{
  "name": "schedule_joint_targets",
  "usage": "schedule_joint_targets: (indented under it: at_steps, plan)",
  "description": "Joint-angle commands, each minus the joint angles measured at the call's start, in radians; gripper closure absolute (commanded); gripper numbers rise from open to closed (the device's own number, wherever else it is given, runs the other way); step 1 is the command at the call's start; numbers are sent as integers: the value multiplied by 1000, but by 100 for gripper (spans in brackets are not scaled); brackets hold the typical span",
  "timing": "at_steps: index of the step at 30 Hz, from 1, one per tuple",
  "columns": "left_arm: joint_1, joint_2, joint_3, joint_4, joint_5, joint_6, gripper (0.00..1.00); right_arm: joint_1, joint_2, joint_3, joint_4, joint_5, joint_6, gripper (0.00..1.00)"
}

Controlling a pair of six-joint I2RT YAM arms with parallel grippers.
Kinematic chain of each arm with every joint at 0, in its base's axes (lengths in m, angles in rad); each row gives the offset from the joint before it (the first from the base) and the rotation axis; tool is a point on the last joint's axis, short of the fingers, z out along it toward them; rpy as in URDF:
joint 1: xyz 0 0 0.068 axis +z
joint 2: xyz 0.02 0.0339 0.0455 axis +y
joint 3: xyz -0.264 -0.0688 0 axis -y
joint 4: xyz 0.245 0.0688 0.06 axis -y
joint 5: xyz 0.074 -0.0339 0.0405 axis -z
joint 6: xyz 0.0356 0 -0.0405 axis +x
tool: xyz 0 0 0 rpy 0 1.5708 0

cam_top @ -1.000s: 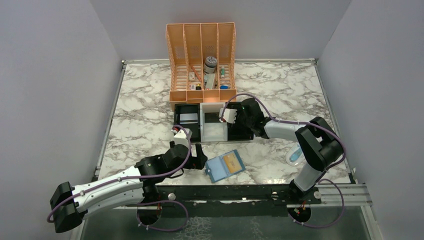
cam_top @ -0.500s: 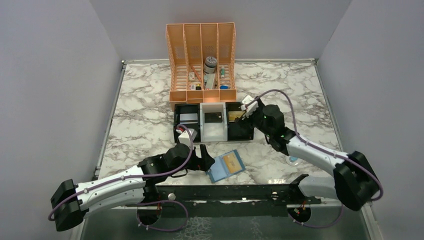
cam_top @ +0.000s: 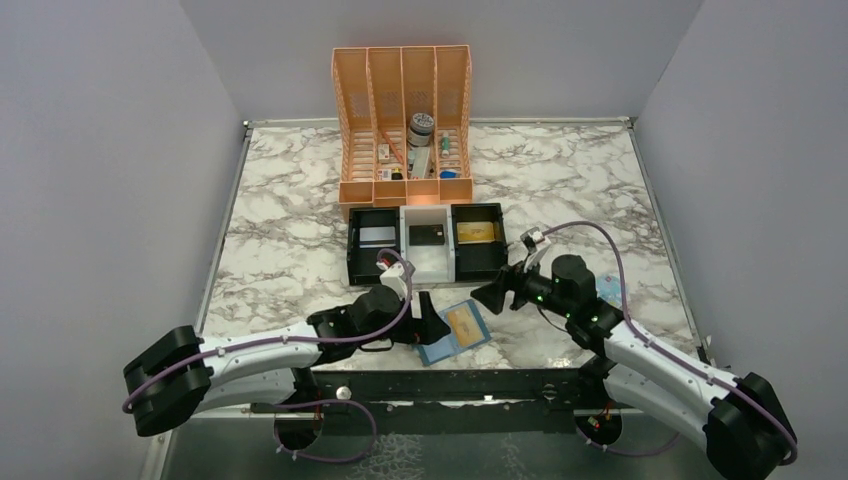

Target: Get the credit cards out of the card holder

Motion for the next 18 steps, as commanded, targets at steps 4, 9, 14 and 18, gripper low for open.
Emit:
schedule_joint_targets:
  at_steps: [4, 9, 14, 18]
  plan:
    - [-16, 121, 59, 104, 34, -28, 20, 2, -8, -36, -100, -123, 160, 35]
    - [-35, 190, 95, 109, -2, -31, 26, 2, 77, -47, -52, -218, 173, 58]
    - [-53, 246, 128, 112, -29, -37, 31, 3, 170, -38, -18, -277, 163, 68]
    - [-62, 267, 118, 120, -45, -52, 34, 4, 246, -22, -29, -265, 145, 72]
